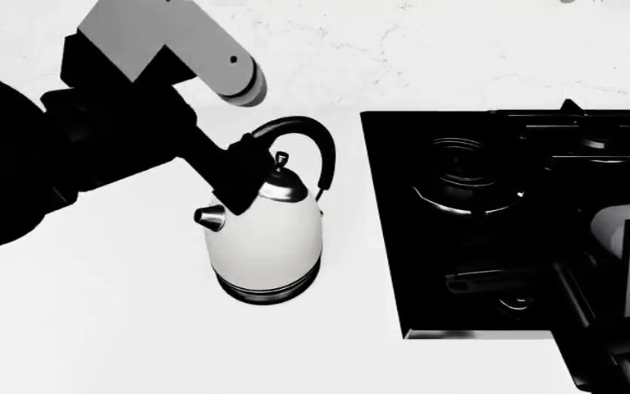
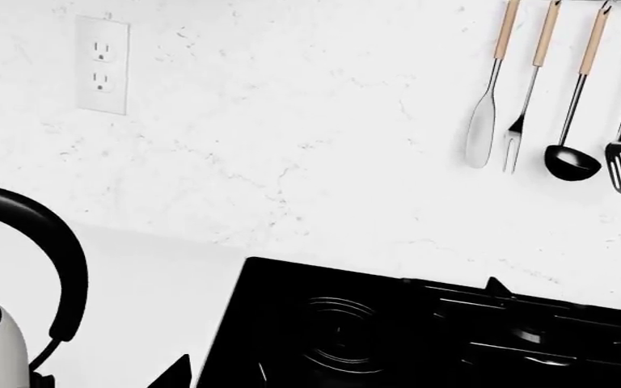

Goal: Pick the kettle from the counter and place it on a stove burner. Then turn the burner on.

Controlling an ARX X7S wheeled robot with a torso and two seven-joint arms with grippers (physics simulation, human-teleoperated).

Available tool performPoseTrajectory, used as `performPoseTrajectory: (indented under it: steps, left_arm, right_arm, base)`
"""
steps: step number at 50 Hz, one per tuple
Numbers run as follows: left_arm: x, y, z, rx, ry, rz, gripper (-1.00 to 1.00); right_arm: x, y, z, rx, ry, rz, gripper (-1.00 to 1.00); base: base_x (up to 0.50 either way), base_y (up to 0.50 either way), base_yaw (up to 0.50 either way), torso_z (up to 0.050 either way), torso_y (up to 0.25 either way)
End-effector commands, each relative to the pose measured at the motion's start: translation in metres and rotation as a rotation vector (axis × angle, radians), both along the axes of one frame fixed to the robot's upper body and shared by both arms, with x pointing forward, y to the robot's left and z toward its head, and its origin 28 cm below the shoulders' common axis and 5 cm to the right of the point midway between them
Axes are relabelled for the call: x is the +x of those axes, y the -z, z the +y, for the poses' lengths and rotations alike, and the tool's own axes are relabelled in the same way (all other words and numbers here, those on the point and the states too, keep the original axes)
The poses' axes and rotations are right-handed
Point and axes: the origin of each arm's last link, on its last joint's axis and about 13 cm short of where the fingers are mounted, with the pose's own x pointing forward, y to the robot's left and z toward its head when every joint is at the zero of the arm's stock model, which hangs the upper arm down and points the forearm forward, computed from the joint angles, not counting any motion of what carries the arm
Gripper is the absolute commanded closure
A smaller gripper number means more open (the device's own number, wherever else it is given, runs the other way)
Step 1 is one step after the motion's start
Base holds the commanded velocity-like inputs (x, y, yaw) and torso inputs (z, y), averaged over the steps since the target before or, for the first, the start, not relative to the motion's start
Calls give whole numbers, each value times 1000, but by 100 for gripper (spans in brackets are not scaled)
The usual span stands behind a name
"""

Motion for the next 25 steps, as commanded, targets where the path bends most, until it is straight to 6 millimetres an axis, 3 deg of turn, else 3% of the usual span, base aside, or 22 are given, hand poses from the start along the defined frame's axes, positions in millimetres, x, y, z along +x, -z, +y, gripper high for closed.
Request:
performPoseTrajectory:
  steps: [1,11,25]
  left_arm:
    - [17,-9,-3,84,-61,65,-100]
    - [35,-1,-11,-5,-2,83,-100]
    - [51,11,-19,4,84,153,-100]
  right_arm:
    - [-1,2,-1,0,0,1,-100]
    - [2,5,-2,1,4,4,-100]
    - [8,8,-2,-12,11,15,-100]
  base:
    - [0,0,0,0,0]
    - [0,0,0,0,0]
    - [0,0,0,0,0]
